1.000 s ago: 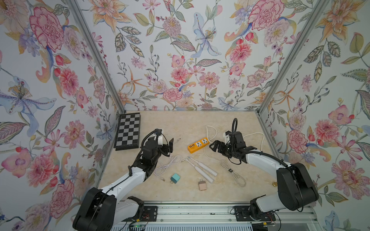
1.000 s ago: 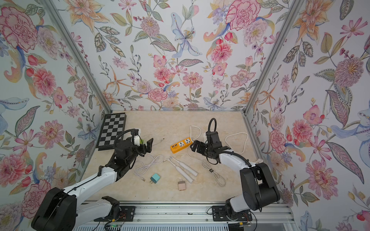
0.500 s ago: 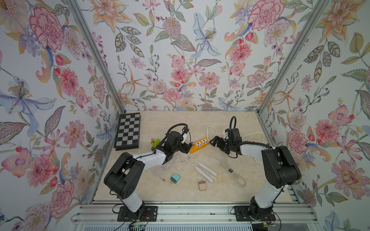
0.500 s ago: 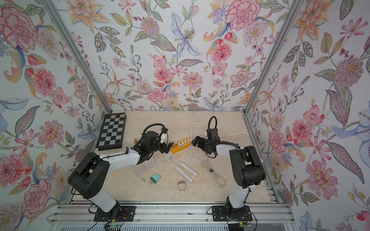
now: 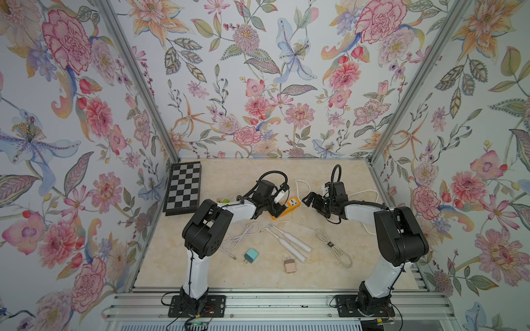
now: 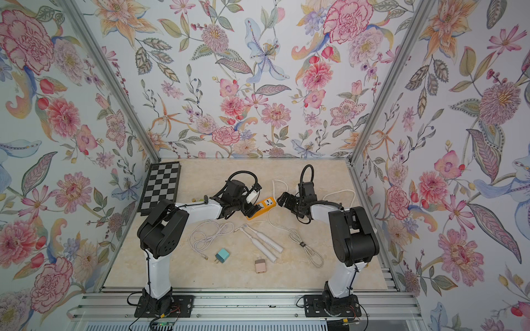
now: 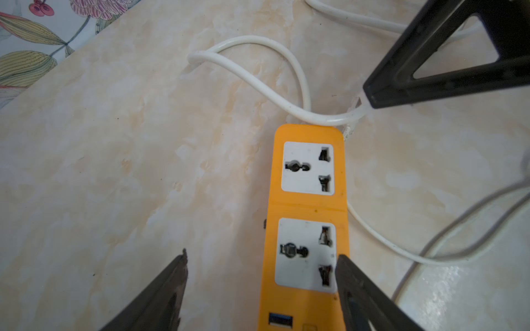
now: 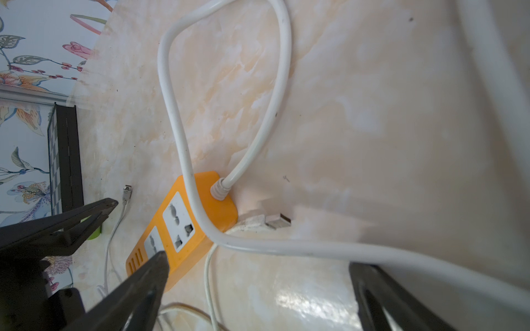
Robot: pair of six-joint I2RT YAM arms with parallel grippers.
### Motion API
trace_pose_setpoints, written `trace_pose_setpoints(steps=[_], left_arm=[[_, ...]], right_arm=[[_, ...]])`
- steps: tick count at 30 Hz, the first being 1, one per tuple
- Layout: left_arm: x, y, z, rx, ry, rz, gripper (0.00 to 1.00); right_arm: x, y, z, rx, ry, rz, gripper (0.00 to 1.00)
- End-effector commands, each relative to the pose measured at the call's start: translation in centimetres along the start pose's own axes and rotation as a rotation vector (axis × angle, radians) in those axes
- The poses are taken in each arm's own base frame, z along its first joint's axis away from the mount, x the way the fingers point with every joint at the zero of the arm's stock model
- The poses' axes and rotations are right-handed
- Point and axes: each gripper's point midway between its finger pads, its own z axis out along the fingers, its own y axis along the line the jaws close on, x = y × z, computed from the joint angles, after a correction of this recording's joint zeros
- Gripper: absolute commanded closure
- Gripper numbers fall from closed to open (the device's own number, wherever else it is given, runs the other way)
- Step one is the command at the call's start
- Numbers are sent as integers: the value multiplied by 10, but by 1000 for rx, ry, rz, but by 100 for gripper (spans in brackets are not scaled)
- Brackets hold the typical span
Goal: Charge the electric toothbrush
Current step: Adjust the socket at the center of the board.
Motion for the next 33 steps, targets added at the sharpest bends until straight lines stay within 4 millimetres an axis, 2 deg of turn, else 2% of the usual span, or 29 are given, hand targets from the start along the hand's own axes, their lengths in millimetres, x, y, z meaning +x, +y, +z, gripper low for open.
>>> trace_pose_setpoints(steps=[1,9,16,21,27,33], left_arm=[[8,-17,9,66,46,59,20],[10,-18,25,62,109,87,22],[16,-18,33,43,149,91,30],[19,-19,35,41,167,90,27],[17,-31,36,95,184,109,20],[25,-31,42,90,238,119,17]], right_arm=[[-16,5,-2,-2,-48,13,0],[-27,4,-8,10,-85,20,0],[-31,5,-9,12,-95,20,0],[-35,8,-11,5,-103,18,0],[-41,10,-15,3,-123,11,0],[-40,9,-18,5,-124,12,0]])
